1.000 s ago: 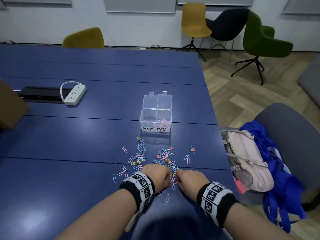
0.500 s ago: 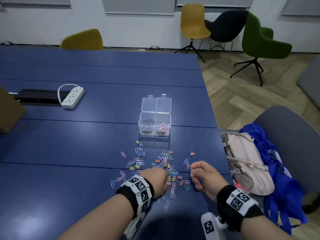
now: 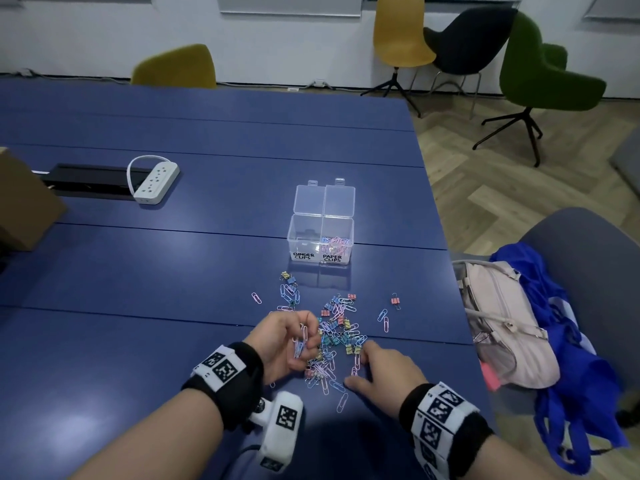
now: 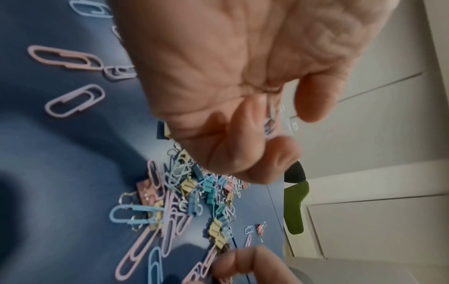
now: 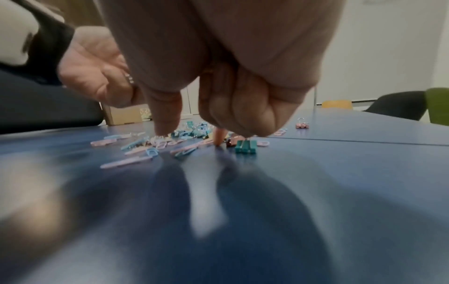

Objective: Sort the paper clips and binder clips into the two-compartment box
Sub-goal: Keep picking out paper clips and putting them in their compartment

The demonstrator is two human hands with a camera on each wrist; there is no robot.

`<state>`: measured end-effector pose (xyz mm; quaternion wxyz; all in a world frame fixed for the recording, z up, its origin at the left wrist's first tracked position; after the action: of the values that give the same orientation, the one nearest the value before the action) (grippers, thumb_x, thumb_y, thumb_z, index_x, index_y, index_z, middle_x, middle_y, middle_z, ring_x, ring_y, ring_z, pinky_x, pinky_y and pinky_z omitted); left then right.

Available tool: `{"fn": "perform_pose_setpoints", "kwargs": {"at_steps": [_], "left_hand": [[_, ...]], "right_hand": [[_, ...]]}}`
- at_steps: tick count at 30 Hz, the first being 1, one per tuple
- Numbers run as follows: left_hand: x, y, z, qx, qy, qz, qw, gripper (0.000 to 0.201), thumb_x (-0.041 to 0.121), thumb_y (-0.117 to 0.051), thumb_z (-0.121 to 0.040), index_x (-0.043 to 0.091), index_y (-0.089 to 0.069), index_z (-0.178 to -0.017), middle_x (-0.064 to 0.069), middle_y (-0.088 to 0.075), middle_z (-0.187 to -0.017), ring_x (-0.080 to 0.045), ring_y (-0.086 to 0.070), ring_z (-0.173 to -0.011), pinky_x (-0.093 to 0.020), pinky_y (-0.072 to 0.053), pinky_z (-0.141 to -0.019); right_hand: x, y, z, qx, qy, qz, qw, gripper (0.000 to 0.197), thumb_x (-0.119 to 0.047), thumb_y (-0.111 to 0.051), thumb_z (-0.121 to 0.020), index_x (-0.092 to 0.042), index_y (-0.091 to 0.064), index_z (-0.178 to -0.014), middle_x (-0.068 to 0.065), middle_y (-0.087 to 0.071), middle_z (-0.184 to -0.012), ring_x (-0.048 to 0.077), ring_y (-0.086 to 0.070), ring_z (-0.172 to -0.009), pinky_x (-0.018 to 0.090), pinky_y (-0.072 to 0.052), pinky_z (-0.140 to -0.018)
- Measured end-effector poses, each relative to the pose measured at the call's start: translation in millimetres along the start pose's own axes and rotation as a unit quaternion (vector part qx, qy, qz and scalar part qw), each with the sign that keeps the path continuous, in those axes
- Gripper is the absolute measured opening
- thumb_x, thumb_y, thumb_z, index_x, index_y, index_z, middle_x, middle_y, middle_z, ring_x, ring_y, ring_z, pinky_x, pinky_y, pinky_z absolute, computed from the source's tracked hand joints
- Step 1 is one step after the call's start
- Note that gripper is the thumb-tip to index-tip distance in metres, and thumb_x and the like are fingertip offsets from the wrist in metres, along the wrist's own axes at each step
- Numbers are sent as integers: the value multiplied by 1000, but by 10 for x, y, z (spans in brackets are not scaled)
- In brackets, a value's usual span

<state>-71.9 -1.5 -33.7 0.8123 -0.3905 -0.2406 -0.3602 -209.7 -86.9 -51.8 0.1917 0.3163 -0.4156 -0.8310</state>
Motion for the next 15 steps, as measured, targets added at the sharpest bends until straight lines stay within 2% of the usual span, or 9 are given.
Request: {"fn": "perform_pose_setpoints", "kwargs": {"at_steps": [2, 4, 5, 6, 8, 10, 11, 13, 15], "left_hand": [[-52, 6, -10, 16, 3, -29, 999, 11, 6, -42, -73, 13, -46, -66, -4, -43, -60, -13, -32, -45, -14, -14, -38], [-121, 47, -38, 59, 7, -100, 993, 29, 14, -49, -90, 18, -41, -62, 0, -36, -56, -10, -26, -43, -15, -12, -39], [-139, 61, -54, 76, -1, -171, 982, 35, 23, -51, -93, 21, -38, -60, 3, -32, -54, -10, -24, -42, -17, -14, -40], [-133, 74, -67, 87, -20, -280, 956, 38, 30, -55, -92, 22, -38, -59, 5, -33, -53, -9, -26, -42, -20, -20, -43], [-81, 37, -52, 84, -65, -529, 842, 31, 40, -65, -83, 21, -48, -64, 9, -42, -56, -7, -38, -49, -24, -32, -53], [-56, -66, 16, 53, -74, -691, 717, 25, 43, -71, -74, 25, -60, -89, 7, -51, -66, -13, -52, -67, -24, -35, -62], [-62, -102, 34, 37, -75, -740, 668, 34, 42, -71, -73, 29, -60, -103, 6, -58, -75, -16, -57, -79, -24, -37, -67], [-93, -128, 20, 16, -75, -790, 609, 47, 38, -70, -75, 33, -55, -119, 4, -67, -96, -19, -60, -96, -26, -42, -78], [-114, -133, -26, 12, -79, -809, 583, 47, 37, -70, -75, 35, -54, -119, 4, -69, -104, -21, -61, -101, -29, -44, -83]], "right_hand": [[-71, 11, -14, 4, -1, 52, 999, 41, -48, -57, -82, -17, -44, -106, 7, -64, -111, 32, -60, -105, 36, -45, -79], [-129, 14, -50, 1, -6, 74, 997, 37, -38, -54, -87, -13, -45, -112, 11, -63, -117, 34, -59, -108, 37, -46, -83], [-152, 0, -74, -2, -4, 85, 996, 33, -34, -52, -89, -12, -46, -113, 13, -62, -119, 35, -58, -110, 38, -46, -85], [-176, -20, -90, -4, -1, 94, 996, 29, -30, -49, -91, -12, -47, -114, 13, -62, -120, 34, -58, -110, 38, -46, -86], [-208, -67, -120, -8, 7, 116, 993, 24, -21, -43, -93, -11, -48, -115, 14, -61, -121, 34, -59, -112, 39, -46, -88], [-215, -110, -136, -16, 11, 142, 990, 26, -13, -38, -93, -10, -48, -117, 15, -61, -122, 34, -59, -112, 39, -46, -89], [-221, -121, -137, -21, 14, 151, 988, 28, -12, -37, -92, -10, -47, -118, 16, -61, -121, 34, -59, -112, 39, -46, -88], [-241, -105, -123, -27, 25, 146, 989, 26, -14, -36, -93, -11, -46, -116, 16, -61, -119, 35, -59, -109, 39, -45, -84], [-232, -37, -100, -15, 25, 102, 994, 16, -22, -33, -94, -15, -44, -103, 15, -63, -113, 36, -59, -103, 38, -40, -74]]}}
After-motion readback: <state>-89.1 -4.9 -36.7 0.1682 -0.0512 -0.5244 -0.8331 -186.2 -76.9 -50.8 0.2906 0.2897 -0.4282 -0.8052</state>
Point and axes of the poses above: each hand's wrist, its own z-axis away from the middle knuckle, its own y-axis out of the back of the hand, x = y × z, the point moved 6 cm from there along -z, towards the middle knuckle
